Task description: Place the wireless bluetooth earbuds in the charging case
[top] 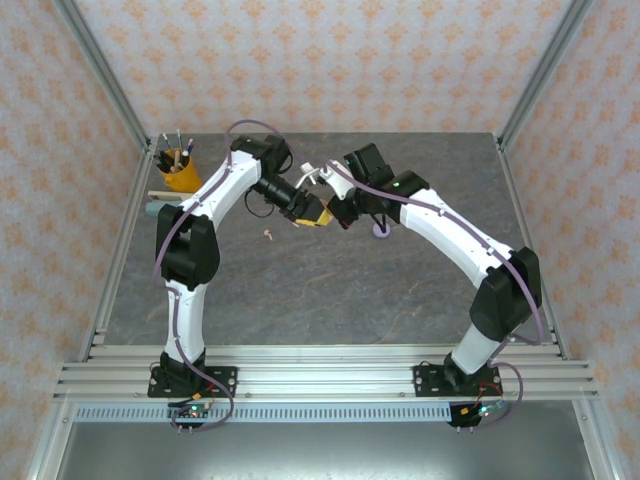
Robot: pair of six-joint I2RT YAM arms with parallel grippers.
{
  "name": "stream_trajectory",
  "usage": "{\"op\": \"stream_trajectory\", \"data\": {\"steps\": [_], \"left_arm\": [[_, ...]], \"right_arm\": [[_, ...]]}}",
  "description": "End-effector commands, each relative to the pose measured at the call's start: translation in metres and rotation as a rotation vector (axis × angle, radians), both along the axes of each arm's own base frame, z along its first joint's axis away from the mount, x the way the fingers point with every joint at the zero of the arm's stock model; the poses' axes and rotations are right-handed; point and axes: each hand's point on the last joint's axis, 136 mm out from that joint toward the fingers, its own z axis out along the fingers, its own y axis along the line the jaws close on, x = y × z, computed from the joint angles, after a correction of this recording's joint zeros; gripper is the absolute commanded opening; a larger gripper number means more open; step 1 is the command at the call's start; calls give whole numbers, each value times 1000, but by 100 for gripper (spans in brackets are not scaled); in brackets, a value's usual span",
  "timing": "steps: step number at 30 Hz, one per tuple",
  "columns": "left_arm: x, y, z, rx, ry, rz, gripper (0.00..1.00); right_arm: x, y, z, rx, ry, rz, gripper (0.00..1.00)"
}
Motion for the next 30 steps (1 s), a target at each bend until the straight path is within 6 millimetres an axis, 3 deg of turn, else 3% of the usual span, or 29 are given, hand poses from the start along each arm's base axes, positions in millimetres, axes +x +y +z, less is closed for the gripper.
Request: {"op": "stream_trajectory", "data": {"steps": [1, 10, 16, 18, 21, 26, 30], "left_arm": [[-3, -3, 9, -28, 5, -14, 43], [-3, -3, 10, -38, 2, -16, 28], [-3, -2, 11, -43, -1, -17, 11], [-3, -2, 10, -41, -6, -16, 5], [-1, 0, 8, -42, -10, -7, 0], [4, 3, 6, -29, -36, 13, 0], [14, 7, 6, 26, -105, 63, 0]], "right_arm": [[-1, -5, 6, -20, -24, -4, 0], [2, -6, 5, -28, -27, -12, 0], [8, -9, 5, -33, -24, -59, 0], [11, -10, 9, -20, -16, -86, 9], [14, -17, 22, 38, 10, -132, 31], [6, -41, 52, 159, 38, -208, 37], [-2, -65, 63, 232, 44, -310, 40]]}}
